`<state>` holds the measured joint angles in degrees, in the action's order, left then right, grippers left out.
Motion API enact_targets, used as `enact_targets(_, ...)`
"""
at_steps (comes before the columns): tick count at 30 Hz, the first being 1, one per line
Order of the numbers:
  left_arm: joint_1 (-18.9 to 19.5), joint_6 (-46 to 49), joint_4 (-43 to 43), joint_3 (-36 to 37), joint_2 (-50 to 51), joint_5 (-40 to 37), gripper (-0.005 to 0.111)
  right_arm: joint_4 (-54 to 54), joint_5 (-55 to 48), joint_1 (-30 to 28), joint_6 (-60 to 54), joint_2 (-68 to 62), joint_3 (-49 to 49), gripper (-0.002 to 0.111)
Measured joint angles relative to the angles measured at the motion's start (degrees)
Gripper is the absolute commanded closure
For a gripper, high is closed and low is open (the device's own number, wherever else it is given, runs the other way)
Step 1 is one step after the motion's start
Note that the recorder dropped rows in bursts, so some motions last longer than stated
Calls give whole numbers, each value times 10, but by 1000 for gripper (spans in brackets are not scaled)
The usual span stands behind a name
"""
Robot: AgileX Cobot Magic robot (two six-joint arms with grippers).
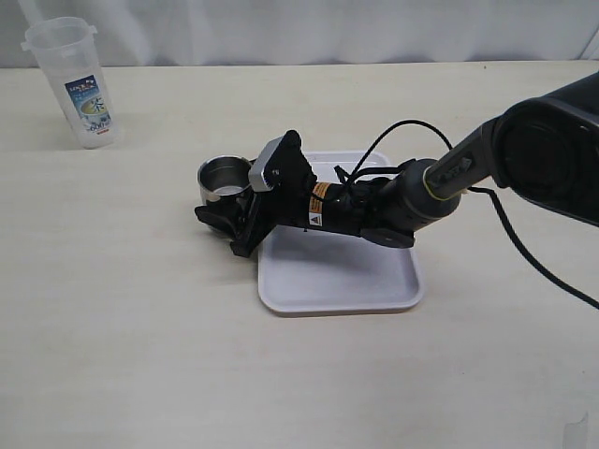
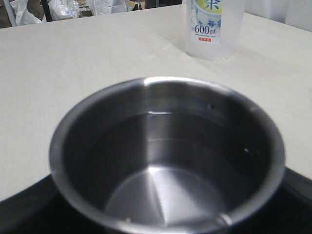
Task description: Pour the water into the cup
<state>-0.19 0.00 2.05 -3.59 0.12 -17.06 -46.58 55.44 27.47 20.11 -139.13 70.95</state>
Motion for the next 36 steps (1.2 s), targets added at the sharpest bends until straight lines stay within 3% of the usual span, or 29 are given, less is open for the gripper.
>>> enact_targets(12,0,0,0,34,0,55,4,0,0,0,0,0,0,104)
enact_targets(36,0,0,2,34,0,27,4,0,0,0,0,0,0,104)
